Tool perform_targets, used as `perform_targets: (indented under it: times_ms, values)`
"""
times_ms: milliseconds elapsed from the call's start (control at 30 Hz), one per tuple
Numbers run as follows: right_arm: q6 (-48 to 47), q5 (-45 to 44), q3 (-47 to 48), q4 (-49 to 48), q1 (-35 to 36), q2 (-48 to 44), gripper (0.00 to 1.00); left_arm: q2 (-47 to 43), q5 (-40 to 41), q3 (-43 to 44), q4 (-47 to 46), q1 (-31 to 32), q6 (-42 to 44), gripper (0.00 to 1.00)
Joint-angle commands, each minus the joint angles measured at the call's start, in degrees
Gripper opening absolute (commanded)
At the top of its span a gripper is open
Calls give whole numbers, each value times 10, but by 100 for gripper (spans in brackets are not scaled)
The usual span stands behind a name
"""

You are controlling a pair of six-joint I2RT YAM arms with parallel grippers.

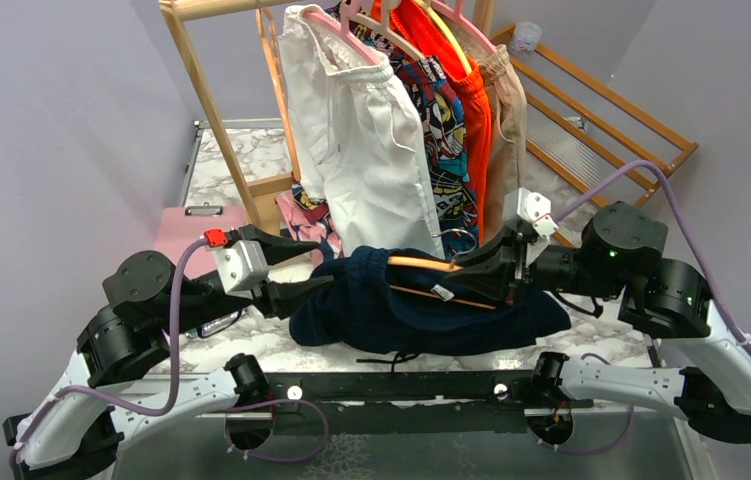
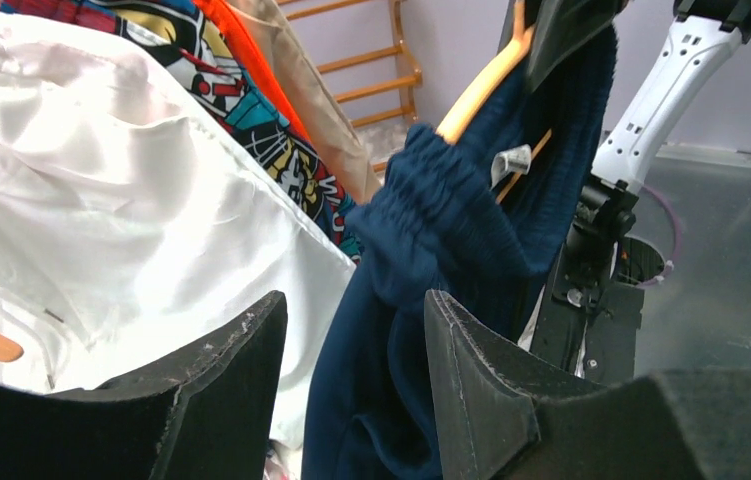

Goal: Place the shorts on the hanger
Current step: Hang the shorts on the hanger.

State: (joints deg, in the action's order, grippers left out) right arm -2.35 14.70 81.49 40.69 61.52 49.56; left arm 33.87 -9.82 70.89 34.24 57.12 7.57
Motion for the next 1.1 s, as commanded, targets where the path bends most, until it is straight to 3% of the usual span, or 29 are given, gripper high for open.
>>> perform_targets:
  times_ms: [0, 233, 433, 700, 933, 1067]
  values:
    - [15, 21, 39, -41, -1, -19, 1, -11, 21, -13, 12, 2, -10, 55]
    - [20, 28, 57, -42, 0, -25, 1, -37, 8, -11, 25, 2, -25, 56]
    - [29, 44, 58, -56, -1, -29, 1, -42, 9, -13, 41, 2, -29, 47]
    - [34, 53, 63, -64, 0, -30, 1, -40, 12, -28, 44, 2, -27, 48]
    - [33, 52, 59, -70, 0, -32, 1, -41, 11, -40, 44, 2, -25, 38]
    - [30, 48, 55, -70, 0, -32, 1, -48, 17, -41, 46, 2, -25, 21]
